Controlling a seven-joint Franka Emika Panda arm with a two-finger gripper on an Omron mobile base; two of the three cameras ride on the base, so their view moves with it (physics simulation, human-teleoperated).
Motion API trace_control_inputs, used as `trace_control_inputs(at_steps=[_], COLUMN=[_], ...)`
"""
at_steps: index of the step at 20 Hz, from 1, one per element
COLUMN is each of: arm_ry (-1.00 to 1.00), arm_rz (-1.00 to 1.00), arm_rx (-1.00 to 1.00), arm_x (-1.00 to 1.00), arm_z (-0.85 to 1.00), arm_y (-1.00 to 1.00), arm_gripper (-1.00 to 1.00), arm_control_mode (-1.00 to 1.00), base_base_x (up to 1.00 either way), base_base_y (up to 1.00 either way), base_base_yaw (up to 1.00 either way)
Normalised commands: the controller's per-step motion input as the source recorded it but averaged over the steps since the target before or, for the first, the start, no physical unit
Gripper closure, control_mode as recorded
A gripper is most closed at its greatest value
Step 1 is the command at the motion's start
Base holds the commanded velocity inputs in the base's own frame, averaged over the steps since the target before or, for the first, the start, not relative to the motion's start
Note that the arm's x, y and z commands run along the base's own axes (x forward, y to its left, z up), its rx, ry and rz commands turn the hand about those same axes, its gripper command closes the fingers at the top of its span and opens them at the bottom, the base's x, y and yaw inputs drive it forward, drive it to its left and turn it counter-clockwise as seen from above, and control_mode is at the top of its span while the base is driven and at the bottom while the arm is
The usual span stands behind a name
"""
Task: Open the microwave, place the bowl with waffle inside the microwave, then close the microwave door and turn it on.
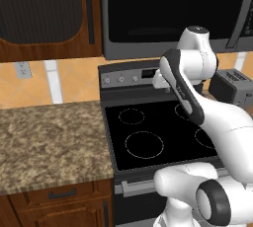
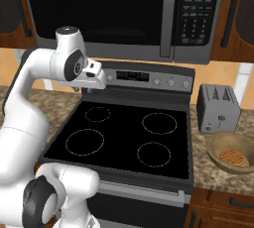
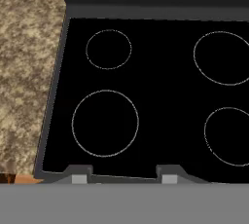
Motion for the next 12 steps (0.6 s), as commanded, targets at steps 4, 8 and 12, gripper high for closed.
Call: trace_control_inputs(at_steps=[4, 8, 12], arm_ry=[0.02, 0.01, -0.04], arm_rz=[-0.01, 0.00, -0.03], arm_rx=[0.00, 0.01, 0.01], arm_x=[-0.50, -0.83, -0.37], arm_z=[0.00, 0.04, 0.27], arm_y=[-0.02, -0.08, -0.46], arm_gripper=[-1.00, -1.00, -1.00], arm_control_mode=[-1.00, -1.00, -1.00], base_base_x=[0.00, 0.00, 0.00], base_base_y=[0.00, 0.00, 0.00], base_base_yaw=[0.00, 0.00, 0.00])
